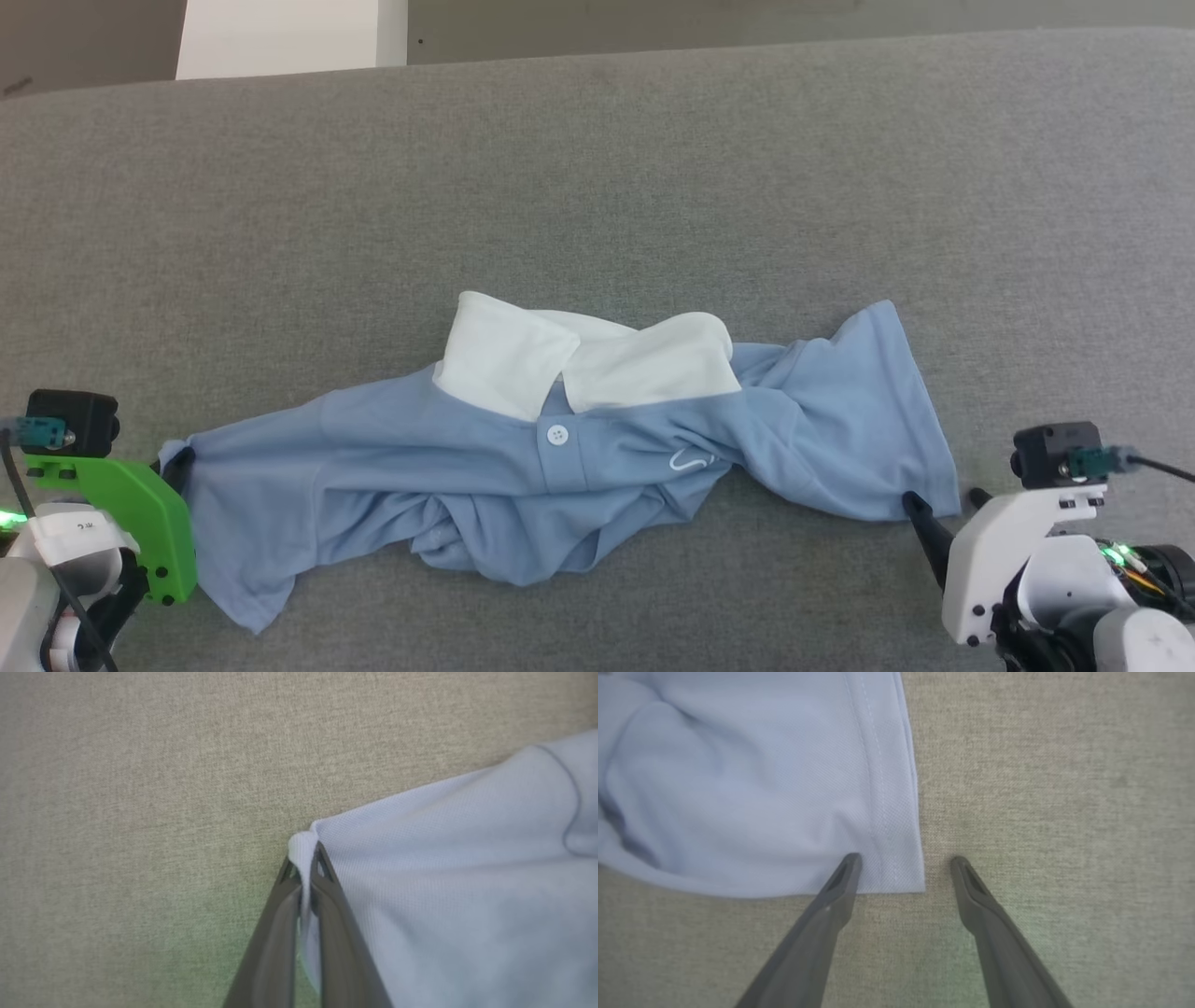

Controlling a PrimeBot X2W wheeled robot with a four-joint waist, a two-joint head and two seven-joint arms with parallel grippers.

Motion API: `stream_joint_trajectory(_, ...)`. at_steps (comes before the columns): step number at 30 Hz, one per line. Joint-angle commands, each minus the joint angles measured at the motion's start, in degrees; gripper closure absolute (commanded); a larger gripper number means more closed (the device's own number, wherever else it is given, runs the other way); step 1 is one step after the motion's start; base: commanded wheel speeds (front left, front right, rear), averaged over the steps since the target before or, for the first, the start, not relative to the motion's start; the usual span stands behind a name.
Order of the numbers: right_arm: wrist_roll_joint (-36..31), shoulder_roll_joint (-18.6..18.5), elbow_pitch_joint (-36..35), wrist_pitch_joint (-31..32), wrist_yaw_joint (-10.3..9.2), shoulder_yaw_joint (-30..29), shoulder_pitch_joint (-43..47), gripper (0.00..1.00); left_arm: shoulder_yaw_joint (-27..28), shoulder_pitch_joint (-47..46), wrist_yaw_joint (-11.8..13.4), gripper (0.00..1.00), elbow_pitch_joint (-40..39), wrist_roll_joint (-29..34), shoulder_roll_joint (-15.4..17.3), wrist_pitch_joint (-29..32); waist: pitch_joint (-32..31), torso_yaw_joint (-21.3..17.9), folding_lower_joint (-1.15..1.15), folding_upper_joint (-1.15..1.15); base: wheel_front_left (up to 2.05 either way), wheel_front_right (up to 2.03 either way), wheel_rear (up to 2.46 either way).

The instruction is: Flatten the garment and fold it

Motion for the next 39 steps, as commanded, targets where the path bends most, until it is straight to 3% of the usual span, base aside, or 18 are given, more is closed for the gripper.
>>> stream_joint_trajectory(1, -0.4, 0.1, 1.6, 2.4, -0.09, 0.6, -0.6, 0.0, 0.0, -0.5, 0.4, 1.0, 0.0, -0.6, 0.0, -0.2, 0.4, 0.1, 0.0, 0.0, 0.0, 0.0, 0.0)
stream_joint_trajectory(5, -0.8, 0.1, 1.7, 10.6, -0.09, 3.2, -0.4, 0.0, -0.3, -1.0, 0.2, 1.0, 0.1, -0.5, -0.2, -0.1, 0.9, 0.3, 0.0, 0.0, 0.0, 0.0, 0.0)
stream_joint_trajectory(6, -0.6, 0.1, 1.3, 12.4, -0.09, 3.8, -0.4, 0.15, -0.4, -1.1, 0.1, 1.0, 0.2, -0.5, -0.2, -0.1, 1.0, 0.3, 0.0, 0.0, 0.0, 0.0, 0.0)
stream_joint_trajectory(9, 0.4, -0.5, -0.2, 15.4, -0.09, 5.3, -0.5, 0.86, -0.6, -1.4, 0.0, 1.0, 0.4, -0.5, -0.2, -0.1, 1.1, 0.4, 0.0, 0.0, 0.0, 0.0, 0.0)
stream_joint_trajectory(10, 0.7, -0.8, -0.6, 15.5, -0.09, 5.5, -0.5, 1.0, -0.7, -1.5, -0.1, 1.0, 0.5, -0.5, -0.3, -0.2, 1.0, 0.4, 0.0, 0.0, 0.0, 0.0, 0.0)
stream_joint_trajectory(15, 3.5, -1.0, -2.7, 13.2, -0.09, 5.3, -0.6, 1.0, -0.8, -1.5, -0.2, 1.0, 1.1, 0.2, -0.5, -2.2, -0.6, 0.4, 0.0, 0.0, 0.0, 0.0, 0.0)
stream_joint_trajectory(22, 6.3, -2.6, -10.5, 7.3, -0.09, 0.3, -1.5, 1.0, 1.9, -2.8, -0.3, 1.0, -2.0, 1.5, -0.3, -10.7, -5.3, 0.5, 0.0, 0.0, 0.0, 0.0, 0.0)
stream_joint_trajectory(24, 6.8, -5.9, -15.0, 8.0, -0.09, -2.0, -3.8, 1.0, 3.5, -4.1, 0.0, 1.0, -5.2, 2.0, 0.6, -13.1, -7.9, 0.6, 0.0, 0.0, 0.0, 0.0, 0.0)
stream_joint_trajectory(29, 7.6, -11.7, -18.4, 11.5, -0.09, -2.8, -8.6, 1.0, 4.7, -6.3, 0.6, 1.0, -9.6, 2.0, 1.4, -13.5, -10.4, 0.7, 0.0, 0.0, 0.0, 0.0, 0.0)
stream_joint_trajectory(34, 9.5, -17.3, -18.7, 14.7, -0.09, -1.4, -15.9, 1.0, 5.8, -10.5, 0.8, 1.0, -13.5, 0.9, 1.6, -11.9, -10.7, 0.7, 0.0, 0.0, 0.0, 0.0, 0.0)
stream_joint_trajectory(39, 12.0, -21.6, -16.2, 17.1, -0.09, 2.9, -27.5, 1.0, 7.8, -18.3, 1.7, 1.0, -15.3, -3.1, -0.7, -9.5, -8.5, 0.4, 0.0, 0.0, 0.0, 0.0, 0.0)
